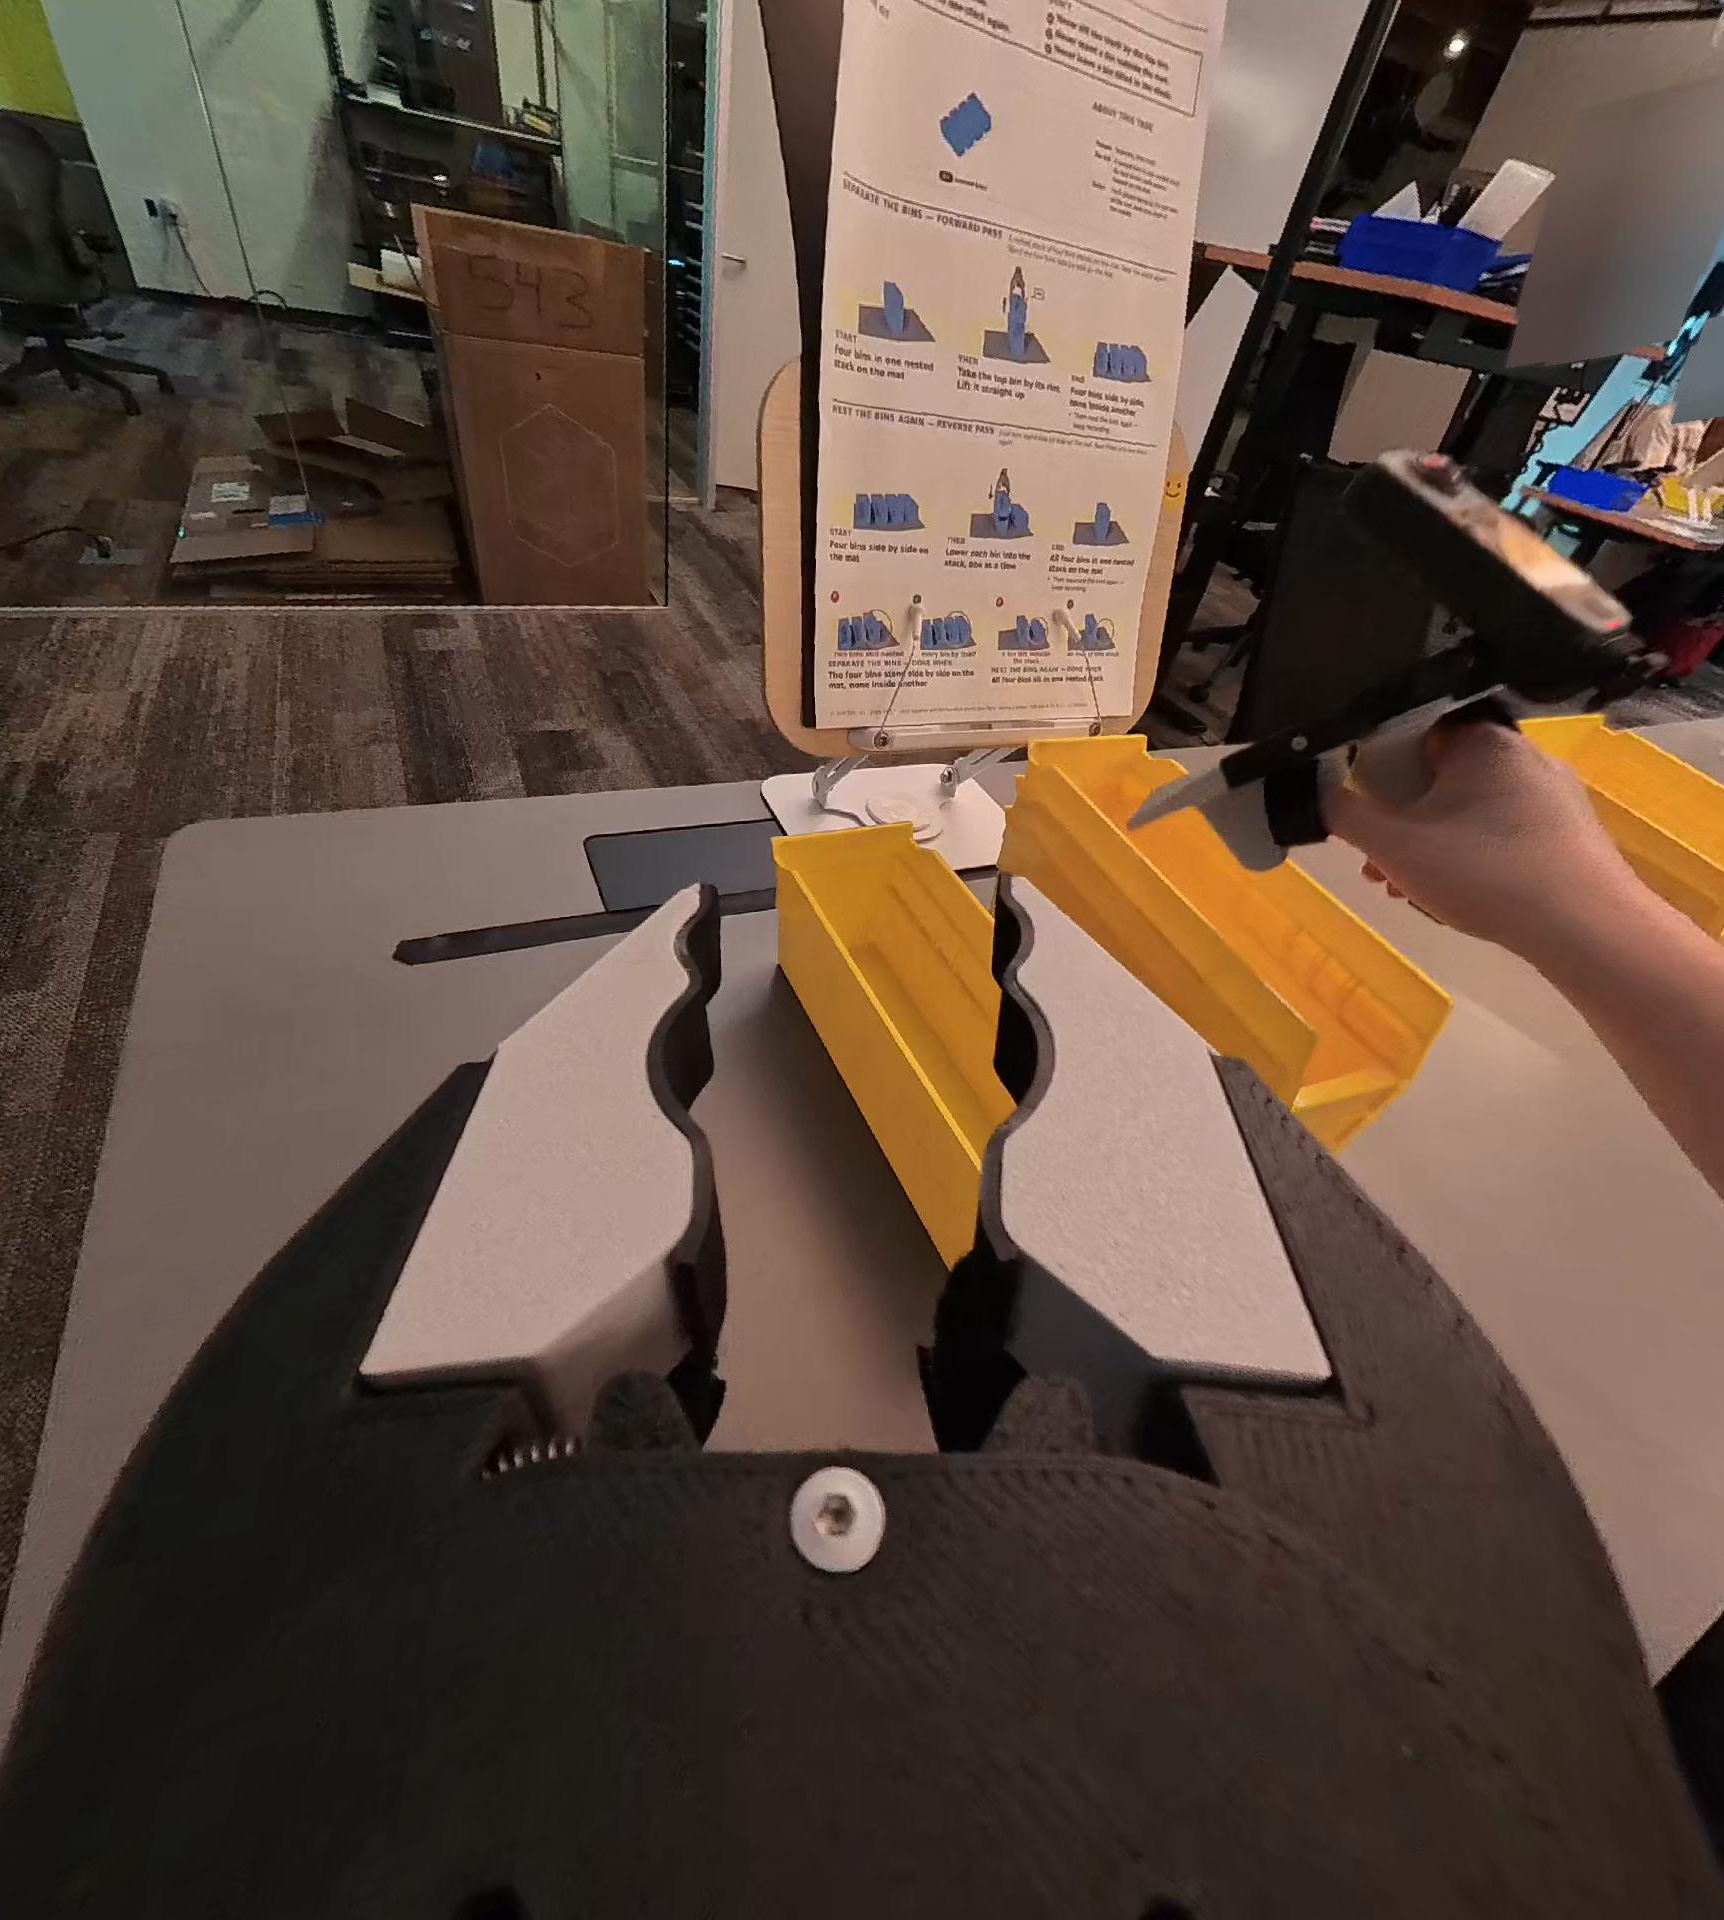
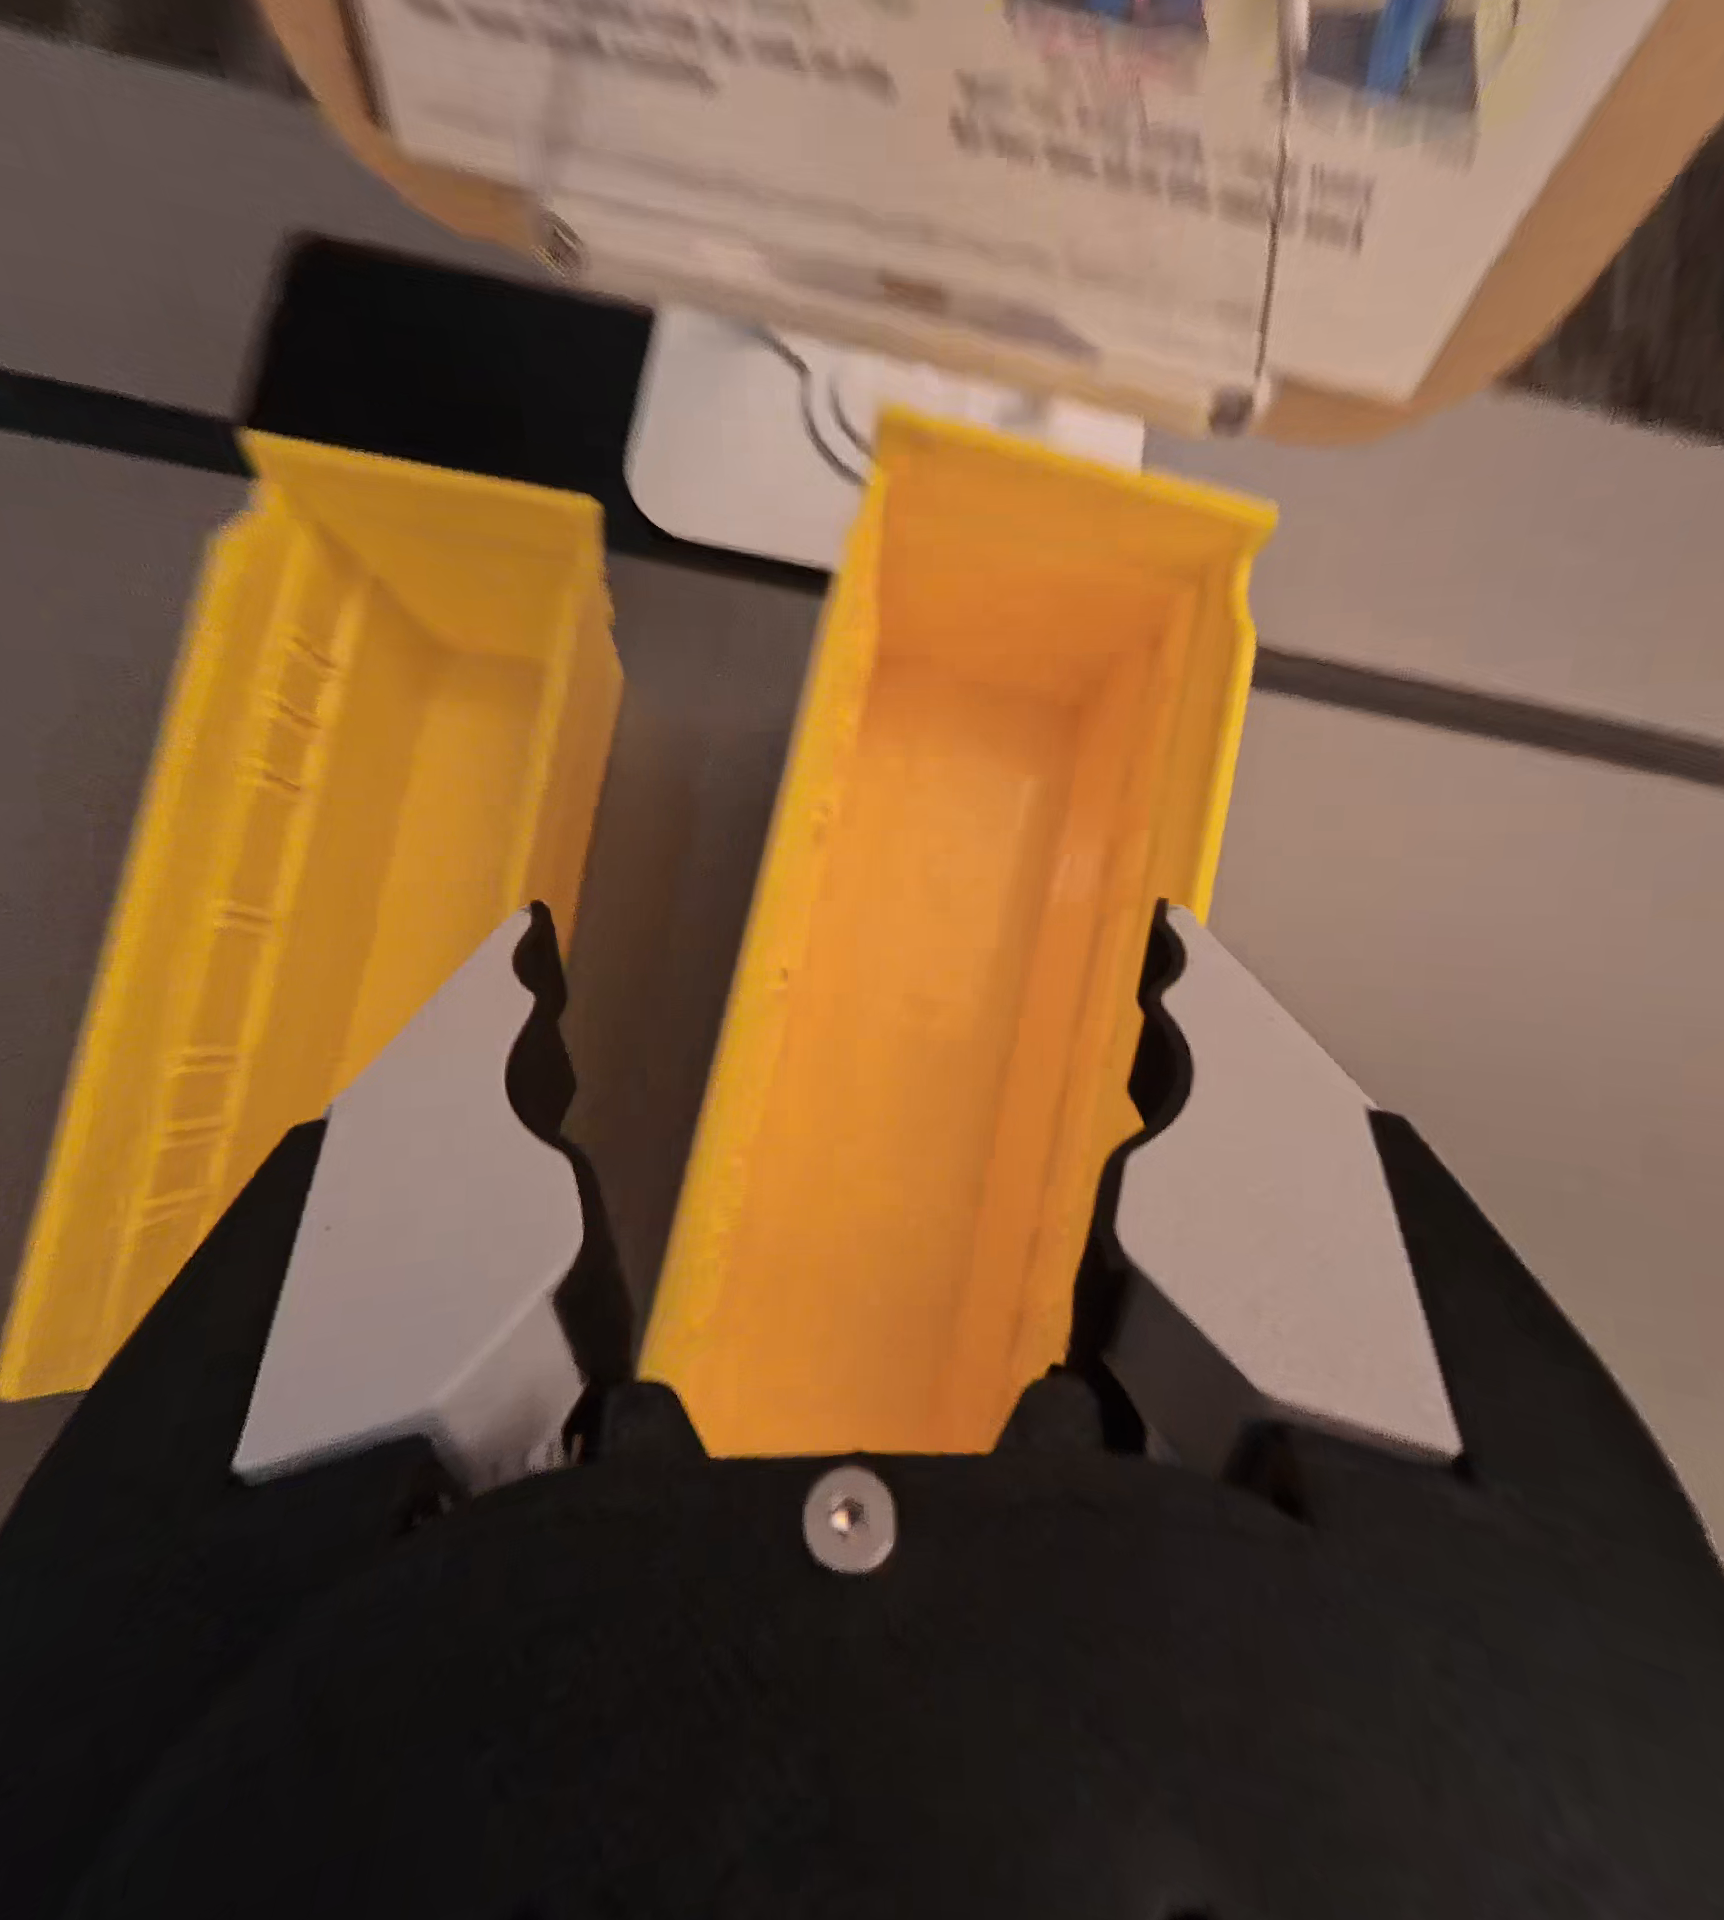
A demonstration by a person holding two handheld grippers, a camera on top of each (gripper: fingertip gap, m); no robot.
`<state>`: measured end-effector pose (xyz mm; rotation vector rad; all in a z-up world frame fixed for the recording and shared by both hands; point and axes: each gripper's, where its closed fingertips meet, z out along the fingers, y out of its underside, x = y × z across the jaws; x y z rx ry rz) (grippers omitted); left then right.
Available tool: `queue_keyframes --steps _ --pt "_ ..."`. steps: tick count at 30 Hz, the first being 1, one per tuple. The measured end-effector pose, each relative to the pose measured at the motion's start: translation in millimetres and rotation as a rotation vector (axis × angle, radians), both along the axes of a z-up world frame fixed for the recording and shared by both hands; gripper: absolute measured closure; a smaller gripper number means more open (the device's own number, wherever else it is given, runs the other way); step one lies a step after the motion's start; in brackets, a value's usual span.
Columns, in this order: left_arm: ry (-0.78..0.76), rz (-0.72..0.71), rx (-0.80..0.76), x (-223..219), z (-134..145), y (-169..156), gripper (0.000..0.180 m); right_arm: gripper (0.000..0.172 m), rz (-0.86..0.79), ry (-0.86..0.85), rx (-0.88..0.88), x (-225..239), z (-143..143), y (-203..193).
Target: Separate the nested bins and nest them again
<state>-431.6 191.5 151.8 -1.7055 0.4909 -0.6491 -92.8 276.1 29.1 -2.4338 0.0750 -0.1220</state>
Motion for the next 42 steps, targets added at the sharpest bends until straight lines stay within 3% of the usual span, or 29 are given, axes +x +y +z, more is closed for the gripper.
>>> queue_keyframes --steps 3,8,13,17,19,21,25,28,32,37,42 --pt "0.011 -0.002 -0.005 4 -1 1 0.127 0.06 0.084 -0.025 0.084 -28 26 -2" --pt "0.05 0.004 -0.037 18 -8 6 0.117 0.06 0.184 -0.047 0.112 -48 39 -18" --pt "0.123 -0.024 -0.054 50 -18 11 0.104 0.06 0.235 -0.085 0.289 -17 71 -41" --pt "0.219 -0.051 -0.049 84 -29 16 0.088 0.06 0.245 -0.188 0.602 37 119 -70" --pt "0.313 -0.05 -0.047 97 -41 18 0.079 0.068 0.275 -0.249 0.749 61 132 -86" --pt "0.355 -0.039 -0.048 107 -46 20 0.076 0.071 0.298 -0.319 0.791 85 123 -97" --pt "0.31 -0.028 -0.08 127 -50 24 0.071 0.06 0.267 -0.444 0.658 144 85 -109" --pt "0.281 -0.05 -0.111 154 -63 37 0.068 0.06 0.294 -0.422 0.643 171 71 -118" --pt "0.239 -0.183 -0.308 200 -96 53 0.065 0.06 0.321 -0.312 0.715 190 81 -129" --pt "0.471 -0.053 -0.537 193 -150 88 0.057 0.06 0.324 -0.257 0.801 212 109 -142" --pt "0.56 0.017 -0.698 205 -171 94 0.049 0.061 0.327 -0.17 0.882 232 118 -159"
